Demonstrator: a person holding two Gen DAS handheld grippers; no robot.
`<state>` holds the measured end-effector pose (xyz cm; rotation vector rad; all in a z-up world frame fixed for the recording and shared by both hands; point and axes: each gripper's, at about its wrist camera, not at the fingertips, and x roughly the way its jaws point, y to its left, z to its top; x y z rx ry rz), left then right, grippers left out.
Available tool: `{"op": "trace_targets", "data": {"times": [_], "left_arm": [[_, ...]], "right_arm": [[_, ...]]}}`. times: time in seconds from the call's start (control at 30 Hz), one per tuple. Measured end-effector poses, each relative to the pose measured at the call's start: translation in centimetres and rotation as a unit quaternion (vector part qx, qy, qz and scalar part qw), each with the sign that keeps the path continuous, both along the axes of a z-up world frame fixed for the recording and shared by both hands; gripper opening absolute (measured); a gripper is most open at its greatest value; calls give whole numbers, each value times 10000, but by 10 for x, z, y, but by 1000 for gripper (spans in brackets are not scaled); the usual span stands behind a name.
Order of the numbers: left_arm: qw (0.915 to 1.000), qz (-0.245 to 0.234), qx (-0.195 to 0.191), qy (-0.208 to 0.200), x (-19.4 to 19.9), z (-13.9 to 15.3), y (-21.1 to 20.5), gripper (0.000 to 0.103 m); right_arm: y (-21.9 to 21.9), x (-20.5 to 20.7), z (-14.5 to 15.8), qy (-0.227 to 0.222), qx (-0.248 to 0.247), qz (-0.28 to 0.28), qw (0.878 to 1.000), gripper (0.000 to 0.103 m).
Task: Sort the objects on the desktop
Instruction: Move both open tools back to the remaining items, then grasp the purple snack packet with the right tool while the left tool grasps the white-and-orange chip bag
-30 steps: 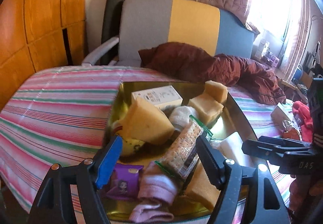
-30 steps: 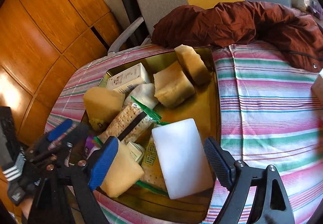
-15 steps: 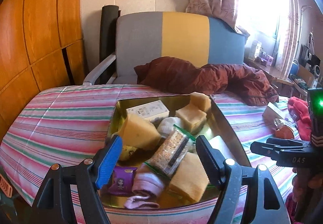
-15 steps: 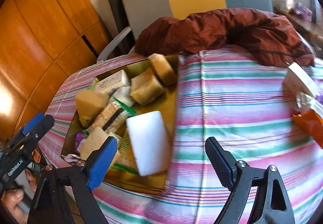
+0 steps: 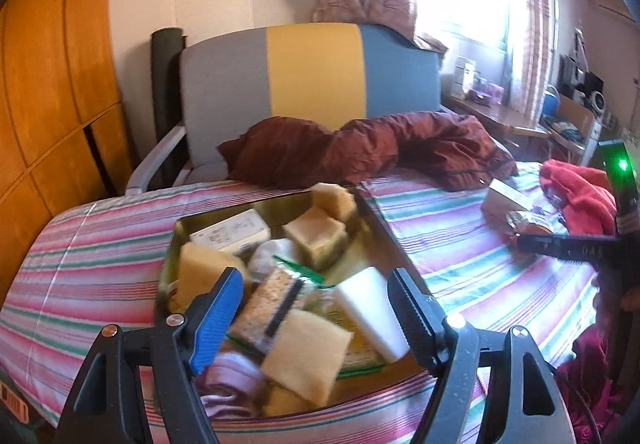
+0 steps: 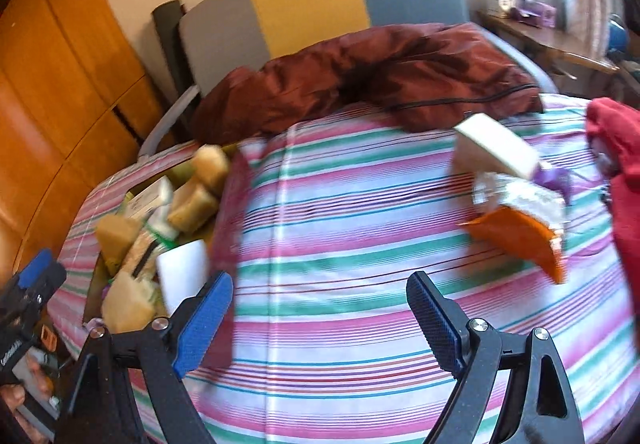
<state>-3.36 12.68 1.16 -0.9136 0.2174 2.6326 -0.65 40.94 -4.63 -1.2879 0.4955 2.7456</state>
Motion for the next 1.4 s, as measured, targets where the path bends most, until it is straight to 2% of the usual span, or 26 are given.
{"op": "trace_targets", "data": {"times": [0.2,0.4,0.67,0.8,0.97,1.1,1.2,1.4], "left_arm": [[9993,-369,-63,-55,-1,-1,31,76],[9953,-948,-32,-207,-3,-4,71,76],[9810,-1808,99,-701,-13,-17,147,76],[9738,-2067,160,-934,-17,-25,178,77],[9658,-2305,109,-1180,-23,-39,213,81],[9612,-2427,101,-1307,-29,-49,234,81],[9566,-2500,210,-1483,-37,-55,246,82],[9483,-2563,472,-1814,-53,-69,267,86]], "right_arm": [[55,12,5,1,54,-544,9985,92],[106,23,9,52,-12,-1019,9948,92],[185,36,2,110,-504,-1857,9813,91],[217,35,-9,78,-744,-2174,9732,91],[238,21,-23,-89,-632,-2262,9720,90],[243,5,-37,-298,-364,-2119,9762,82],[245,-11,-49,-516,-153,-1917,9800,77],[247,-40,-68,-770,98,-1655,9831,77]]}}
